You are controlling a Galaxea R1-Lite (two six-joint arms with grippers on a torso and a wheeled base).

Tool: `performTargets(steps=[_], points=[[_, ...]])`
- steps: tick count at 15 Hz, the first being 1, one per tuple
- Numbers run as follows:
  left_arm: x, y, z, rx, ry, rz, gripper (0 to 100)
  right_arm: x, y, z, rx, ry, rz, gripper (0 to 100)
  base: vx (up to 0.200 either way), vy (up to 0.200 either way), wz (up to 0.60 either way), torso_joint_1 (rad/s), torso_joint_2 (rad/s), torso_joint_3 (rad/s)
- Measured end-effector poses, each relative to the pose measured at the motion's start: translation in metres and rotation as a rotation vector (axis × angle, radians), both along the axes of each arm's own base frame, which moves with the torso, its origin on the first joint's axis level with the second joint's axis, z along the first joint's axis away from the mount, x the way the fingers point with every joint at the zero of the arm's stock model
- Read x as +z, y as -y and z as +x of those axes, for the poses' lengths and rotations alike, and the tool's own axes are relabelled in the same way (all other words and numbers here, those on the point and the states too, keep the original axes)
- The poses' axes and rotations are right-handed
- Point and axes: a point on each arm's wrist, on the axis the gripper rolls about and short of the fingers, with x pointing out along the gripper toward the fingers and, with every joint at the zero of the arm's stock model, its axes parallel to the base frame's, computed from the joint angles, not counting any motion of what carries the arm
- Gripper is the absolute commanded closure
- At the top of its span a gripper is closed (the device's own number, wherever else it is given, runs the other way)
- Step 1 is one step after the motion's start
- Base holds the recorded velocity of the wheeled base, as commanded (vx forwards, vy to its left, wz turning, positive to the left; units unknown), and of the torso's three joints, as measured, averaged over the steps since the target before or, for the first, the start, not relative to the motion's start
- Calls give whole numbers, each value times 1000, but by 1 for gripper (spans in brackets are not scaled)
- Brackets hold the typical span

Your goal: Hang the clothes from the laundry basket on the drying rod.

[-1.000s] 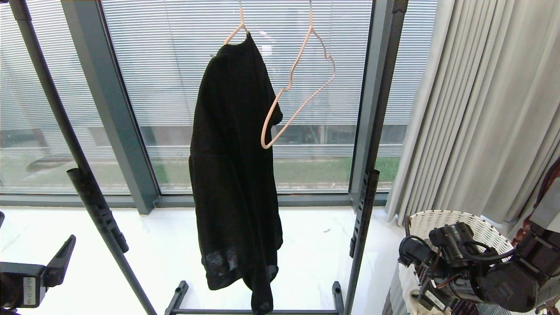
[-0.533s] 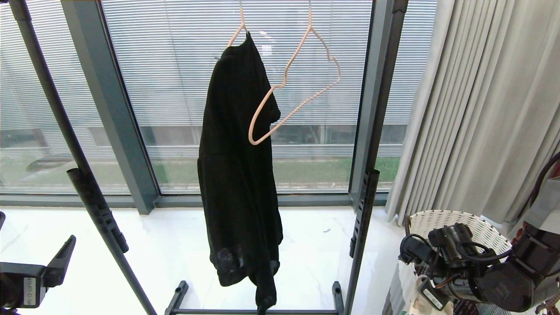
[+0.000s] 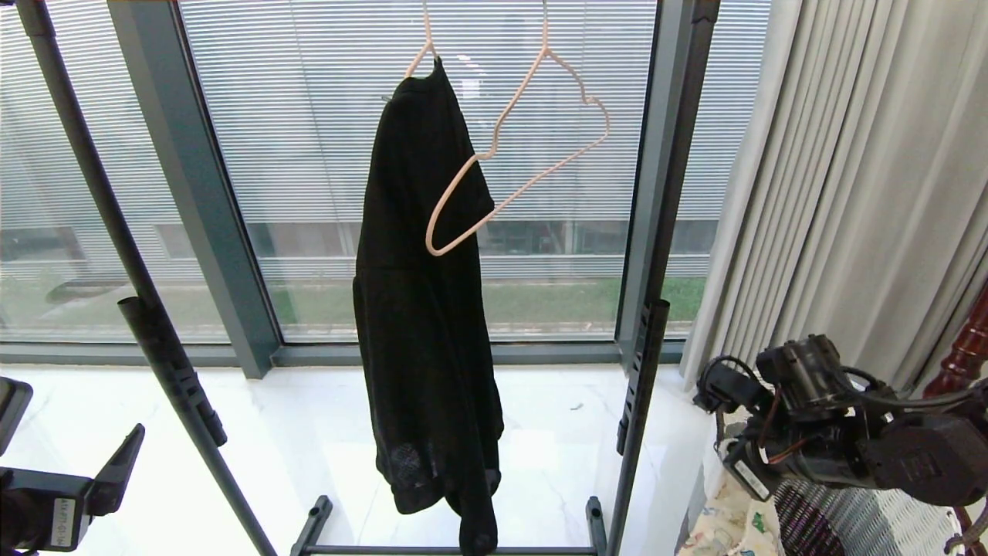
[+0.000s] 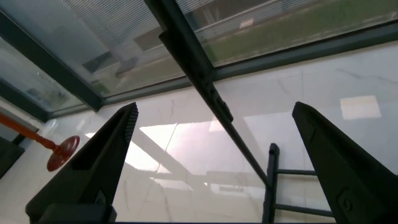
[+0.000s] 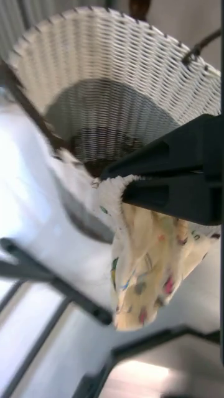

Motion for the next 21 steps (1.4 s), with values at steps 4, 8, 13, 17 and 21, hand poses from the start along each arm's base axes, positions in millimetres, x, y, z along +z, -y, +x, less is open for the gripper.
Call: performTargets(steps=[4,8,13,17,21], points=[[-5,0,0,-28,-18,-7,0,69,-28,-15,81,95,90,100,-200,0,0,1,4,5],[-5,1,0,-47,-23,-11,0,111,-40,-25,138,175,144,100,-200,0,0,4,1,0],[-3,7,1,-217,-3,-122,0,142,-56,-36,208,222,185,100,-40,0,0,0,1,1],[13,30,4,-503,26,-330,0,164,-66,-53,270,262,241,100,0,0,0,0,0,0],[25,83,13,-810,-88,-418,0,181,-71,-75,324,284,315,100,0,0,0,0,0,0]])
